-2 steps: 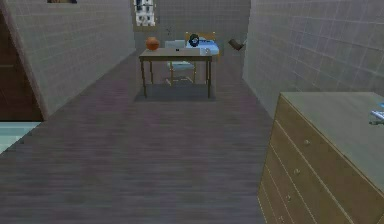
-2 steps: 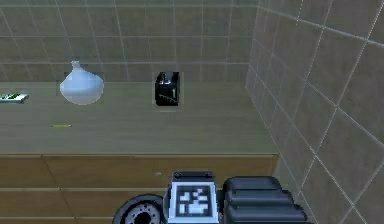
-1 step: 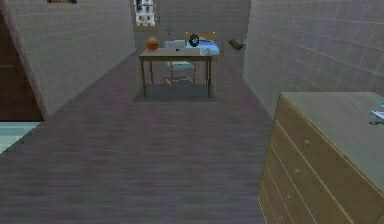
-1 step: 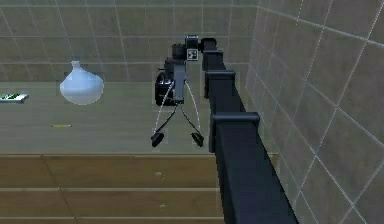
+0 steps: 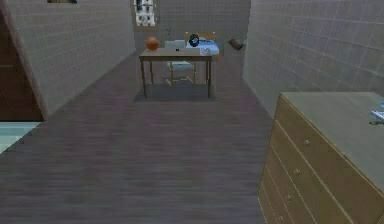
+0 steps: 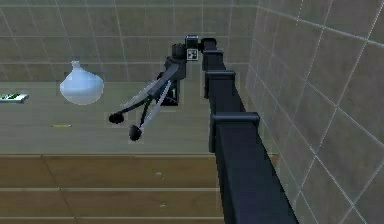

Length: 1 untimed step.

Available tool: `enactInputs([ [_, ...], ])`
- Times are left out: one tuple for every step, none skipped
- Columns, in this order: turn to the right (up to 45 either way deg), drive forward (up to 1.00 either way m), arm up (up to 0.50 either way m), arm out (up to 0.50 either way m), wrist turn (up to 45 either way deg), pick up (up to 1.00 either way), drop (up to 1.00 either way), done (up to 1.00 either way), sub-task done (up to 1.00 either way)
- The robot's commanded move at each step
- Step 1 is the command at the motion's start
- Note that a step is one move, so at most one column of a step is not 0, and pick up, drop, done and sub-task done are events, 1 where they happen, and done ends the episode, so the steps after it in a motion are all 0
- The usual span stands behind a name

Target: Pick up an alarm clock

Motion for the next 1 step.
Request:
enactInputs([
  [0.0,0.00,0.00,0.00,45.0,0.00,0.00,0.00,0.00],
])
